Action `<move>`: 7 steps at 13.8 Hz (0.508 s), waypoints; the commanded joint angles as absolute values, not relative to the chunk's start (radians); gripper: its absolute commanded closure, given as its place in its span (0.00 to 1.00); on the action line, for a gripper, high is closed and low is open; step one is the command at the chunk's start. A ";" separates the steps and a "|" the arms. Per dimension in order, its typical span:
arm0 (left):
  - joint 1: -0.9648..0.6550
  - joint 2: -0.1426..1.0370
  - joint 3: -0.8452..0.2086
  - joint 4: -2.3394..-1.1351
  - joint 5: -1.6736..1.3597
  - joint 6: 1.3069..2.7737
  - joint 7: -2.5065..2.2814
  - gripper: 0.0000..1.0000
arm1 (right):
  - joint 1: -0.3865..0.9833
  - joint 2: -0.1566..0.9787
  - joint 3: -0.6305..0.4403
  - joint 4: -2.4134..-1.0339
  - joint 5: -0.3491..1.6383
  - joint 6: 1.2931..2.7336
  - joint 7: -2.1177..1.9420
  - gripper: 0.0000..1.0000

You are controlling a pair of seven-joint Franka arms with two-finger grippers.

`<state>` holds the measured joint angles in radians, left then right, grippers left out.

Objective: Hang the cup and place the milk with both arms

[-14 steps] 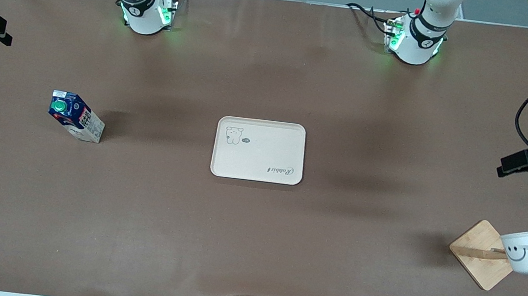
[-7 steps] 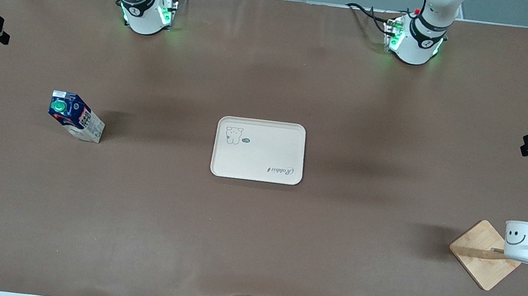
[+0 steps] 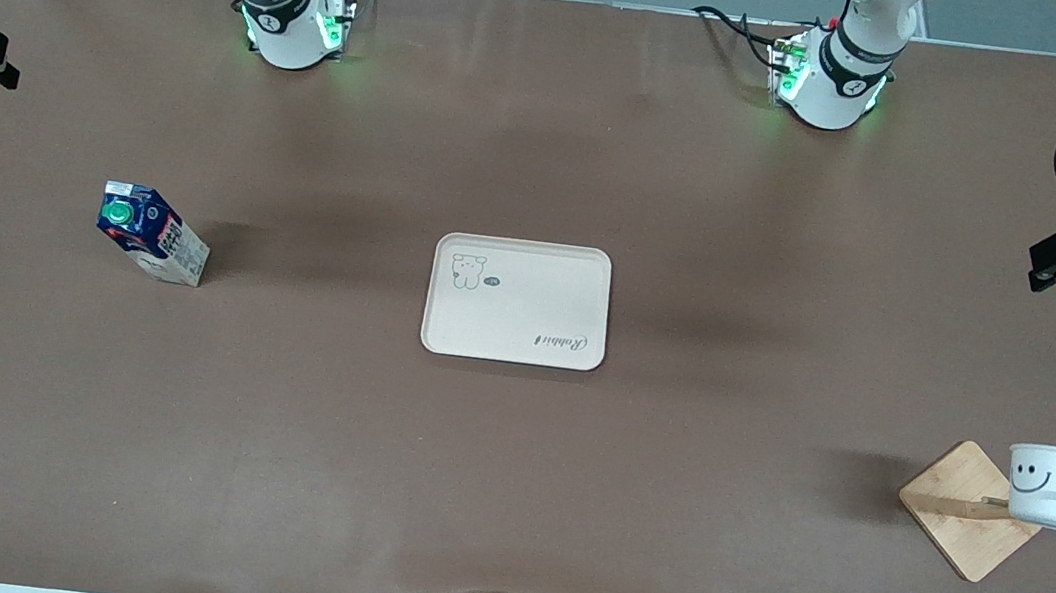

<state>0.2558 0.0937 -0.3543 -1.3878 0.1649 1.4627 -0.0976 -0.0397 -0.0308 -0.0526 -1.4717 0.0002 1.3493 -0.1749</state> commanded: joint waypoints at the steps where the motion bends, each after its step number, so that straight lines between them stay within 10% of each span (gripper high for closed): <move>1: 0.120 0.022 -0.214 -1.445 0.135 1.436 -0.075 0.00 | -0.038 -0.029 -0.045 -1.465 -0.009 1.341 -0.099 0.00; 7: -0.046 -0.106 -0.058 -1.604 0.086 1.495 -0.078 0.00 | -0.032 -0.028 -0.041 -1.456 -0.011 1.344 0.046 0.00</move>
